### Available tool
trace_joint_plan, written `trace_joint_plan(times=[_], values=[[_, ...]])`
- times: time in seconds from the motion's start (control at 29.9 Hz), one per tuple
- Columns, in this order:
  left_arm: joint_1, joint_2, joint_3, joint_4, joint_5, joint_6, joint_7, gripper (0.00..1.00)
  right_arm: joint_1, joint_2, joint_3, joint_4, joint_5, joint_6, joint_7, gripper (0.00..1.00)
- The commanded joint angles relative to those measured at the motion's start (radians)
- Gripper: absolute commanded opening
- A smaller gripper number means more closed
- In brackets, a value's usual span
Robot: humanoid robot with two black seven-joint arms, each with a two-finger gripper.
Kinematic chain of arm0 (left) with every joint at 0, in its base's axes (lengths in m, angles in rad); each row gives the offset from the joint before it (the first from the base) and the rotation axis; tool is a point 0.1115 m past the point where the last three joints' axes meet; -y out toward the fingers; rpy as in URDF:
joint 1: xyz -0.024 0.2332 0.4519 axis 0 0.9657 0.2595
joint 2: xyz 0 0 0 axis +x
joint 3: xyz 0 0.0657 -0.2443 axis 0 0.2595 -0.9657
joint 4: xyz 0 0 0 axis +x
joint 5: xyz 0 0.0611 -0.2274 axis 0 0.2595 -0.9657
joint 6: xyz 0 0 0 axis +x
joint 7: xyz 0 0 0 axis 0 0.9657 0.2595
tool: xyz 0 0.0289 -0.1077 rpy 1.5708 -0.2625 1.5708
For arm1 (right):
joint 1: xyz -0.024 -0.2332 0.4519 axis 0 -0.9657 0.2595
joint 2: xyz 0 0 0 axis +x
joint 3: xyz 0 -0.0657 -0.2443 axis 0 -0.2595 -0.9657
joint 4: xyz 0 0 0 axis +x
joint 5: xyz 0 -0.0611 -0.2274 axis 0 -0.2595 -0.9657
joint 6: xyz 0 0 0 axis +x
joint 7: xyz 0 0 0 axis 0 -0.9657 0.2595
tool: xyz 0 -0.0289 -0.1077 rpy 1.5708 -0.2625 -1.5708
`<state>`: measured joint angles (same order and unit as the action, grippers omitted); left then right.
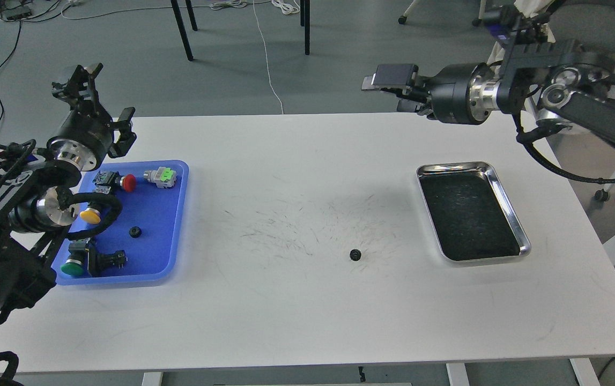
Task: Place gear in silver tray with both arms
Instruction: 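Reach the right gripper down to the black gear and grasp it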
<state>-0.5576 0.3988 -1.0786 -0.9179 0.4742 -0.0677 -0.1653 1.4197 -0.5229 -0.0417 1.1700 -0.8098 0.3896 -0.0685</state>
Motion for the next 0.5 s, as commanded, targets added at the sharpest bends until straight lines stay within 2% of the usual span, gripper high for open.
trace_joint_plan(times=[0.0,0.3,0.47], values=[[0.001,0.005,0.0,0.002,0.0,0.002,-0.016,0.98,0.074,0.081,-0.162,0.007,-0.04,0.024,-0.004,0.99],[-0.008,0.002,0.003,0.001,0.007,0.005,-0.017,0.98,0.096,0.277,-0.343,-0.019,-0.063,0.077,-0.008,0.99],[-0.008,0.006,0.003,0.001,0.012,0.005,-0.028,0.98,0.09,0.32,-0.394,-0.047,-0.063,0.099,-0.008,0.99]])
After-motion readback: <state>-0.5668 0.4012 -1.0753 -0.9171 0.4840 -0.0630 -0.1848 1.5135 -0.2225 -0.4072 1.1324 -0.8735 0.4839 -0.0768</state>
